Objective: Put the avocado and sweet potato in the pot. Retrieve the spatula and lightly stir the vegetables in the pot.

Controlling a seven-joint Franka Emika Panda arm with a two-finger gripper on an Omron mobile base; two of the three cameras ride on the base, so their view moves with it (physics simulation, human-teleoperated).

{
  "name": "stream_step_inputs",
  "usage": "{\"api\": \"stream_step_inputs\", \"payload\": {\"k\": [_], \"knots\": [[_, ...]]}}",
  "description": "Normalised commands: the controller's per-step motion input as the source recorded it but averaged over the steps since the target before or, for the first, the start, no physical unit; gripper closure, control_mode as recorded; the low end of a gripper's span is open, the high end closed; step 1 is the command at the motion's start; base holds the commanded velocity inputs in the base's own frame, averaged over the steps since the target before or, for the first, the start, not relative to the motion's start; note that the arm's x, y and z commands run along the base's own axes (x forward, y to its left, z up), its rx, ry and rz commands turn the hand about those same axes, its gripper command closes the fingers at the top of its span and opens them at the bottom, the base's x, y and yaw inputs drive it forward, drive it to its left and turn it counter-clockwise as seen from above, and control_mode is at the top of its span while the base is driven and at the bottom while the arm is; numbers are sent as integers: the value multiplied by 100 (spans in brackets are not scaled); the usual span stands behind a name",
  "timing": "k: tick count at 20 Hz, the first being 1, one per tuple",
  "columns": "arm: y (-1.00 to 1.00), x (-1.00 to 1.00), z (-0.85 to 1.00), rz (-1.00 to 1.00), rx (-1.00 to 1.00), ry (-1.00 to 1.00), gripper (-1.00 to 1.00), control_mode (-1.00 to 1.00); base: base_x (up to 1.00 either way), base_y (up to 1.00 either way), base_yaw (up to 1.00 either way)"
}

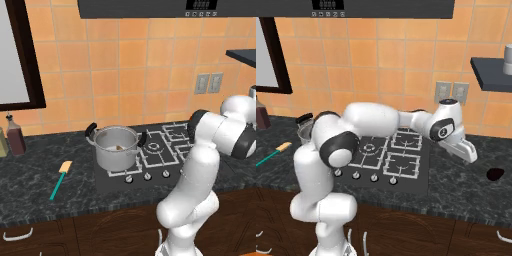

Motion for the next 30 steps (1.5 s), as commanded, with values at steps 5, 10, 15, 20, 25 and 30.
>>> {"api": "stream_step_inputs", "payload": {"k": [5,10,15,20,25,30], "knots": [[-93,26,-47,-2,0,0,-100,-100,0,0,0],[-82,48,-4,-1,0,0,-100,-100,0,0,0],[-47,39,-27,0,4,0,-100,-100,0,0,0],[-14,40,-55,0,1,0,-100,-100,0,0,0],[-3,34,-56,0,0,0,-100,-100,0,0,0],[-21,20,-42,0,0,0,100,-100,0,0,0]]}}
